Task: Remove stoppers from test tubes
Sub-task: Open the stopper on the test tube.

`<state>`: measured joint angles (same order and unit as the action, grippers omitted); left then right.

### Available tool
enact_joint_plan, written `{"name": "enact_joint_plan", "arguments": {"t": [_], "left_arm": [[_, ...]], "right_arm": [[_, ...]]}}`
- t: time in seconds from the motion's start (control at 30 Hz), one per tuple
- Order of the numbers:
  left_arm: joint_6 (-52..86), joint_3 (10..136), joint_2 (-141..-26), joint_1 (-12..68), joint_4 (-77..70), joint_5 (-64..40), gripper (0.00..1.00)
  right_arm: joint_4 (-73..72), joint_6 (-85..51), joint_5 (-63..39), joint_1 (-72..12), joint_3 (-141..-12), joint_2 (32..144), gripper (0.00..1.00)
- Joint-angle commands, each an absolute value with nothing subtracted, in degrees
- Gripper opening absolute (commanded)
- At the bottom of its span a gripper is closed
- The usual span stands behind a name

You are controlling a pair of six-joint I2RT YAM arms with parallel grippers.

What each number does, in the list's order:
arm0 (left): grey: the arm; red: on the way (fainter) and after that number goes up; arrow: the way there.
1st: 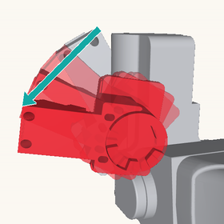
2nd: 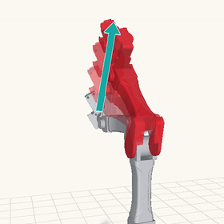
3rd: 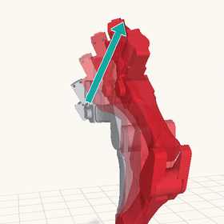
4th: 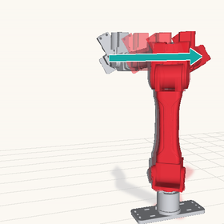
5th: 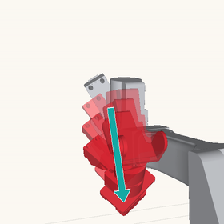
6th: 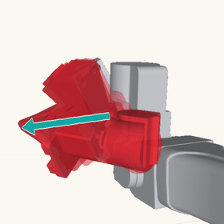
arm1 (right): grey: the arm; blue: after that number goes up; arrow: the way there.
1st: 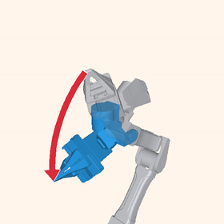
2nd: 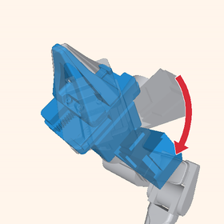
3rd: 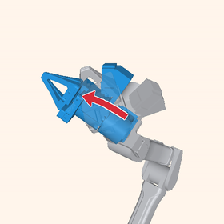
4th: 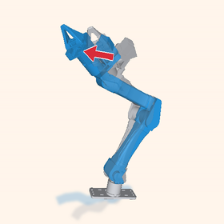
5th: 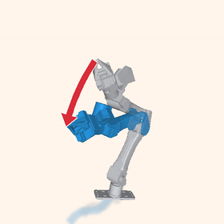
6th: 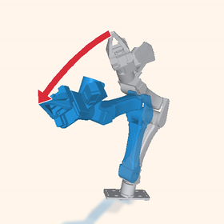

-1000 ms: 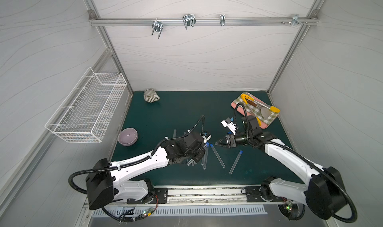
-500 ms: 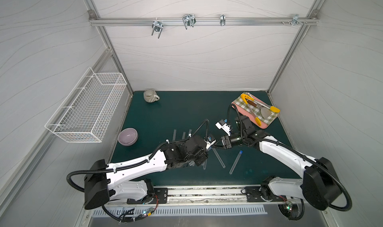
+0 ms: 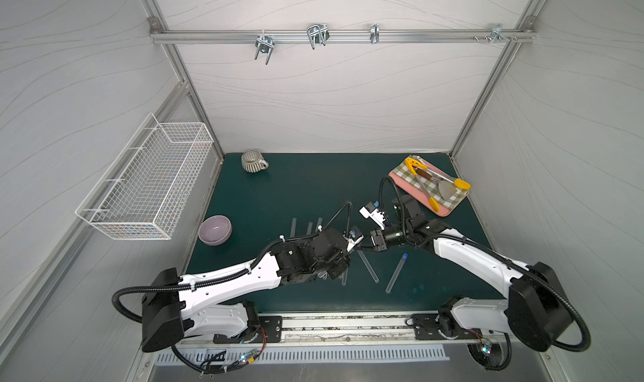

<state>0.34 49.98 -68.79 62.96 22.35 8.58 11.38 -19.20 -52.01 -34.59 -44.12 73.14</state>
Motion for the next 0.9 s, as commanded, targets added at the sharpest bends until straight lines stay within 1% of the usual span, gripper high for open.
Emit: {"name": "enact_joint_plan", "arguments": {"t": [0.0,0.2,0.37,0.43,0.63,0.87], "left_arm": [[-0.67,49.92,-67.63,63.17,20.21,9.54,0.04],[-0.7,49.83,-67.5,63.19,20.47,10.05,0.03],[-0.7,49.83,-67.41,63.17,20.82,10.8,0.02],[-0.62,49.83,-67.41,63.19,20.97,11.08,0.02],[-0.84,50.2,-67.88,63.45,21.55,11.33,0.01],[-1.05,50.23,-68.1,63.9,21.88,11.64,0.01]], "right_arm": [[10.02,-19.14,-52.29,-35.08,-44.21,73.48,0.24],[10.3,-18.83,-51.96,-35.12,-44.13,73.32,0.19],[13.01,-16.81,-50.29,-35.15,-44.69,73.08,0.16],[14.5,-15.75,-49.31,-35.1,-44.99,72.96,0.17],[15.31,-15.1,-48.71,-35.15,-45.31,72.69,0.23],[14.26,-16.22,-49.82,-35.1,-45.44,71.67,0.23]]}}
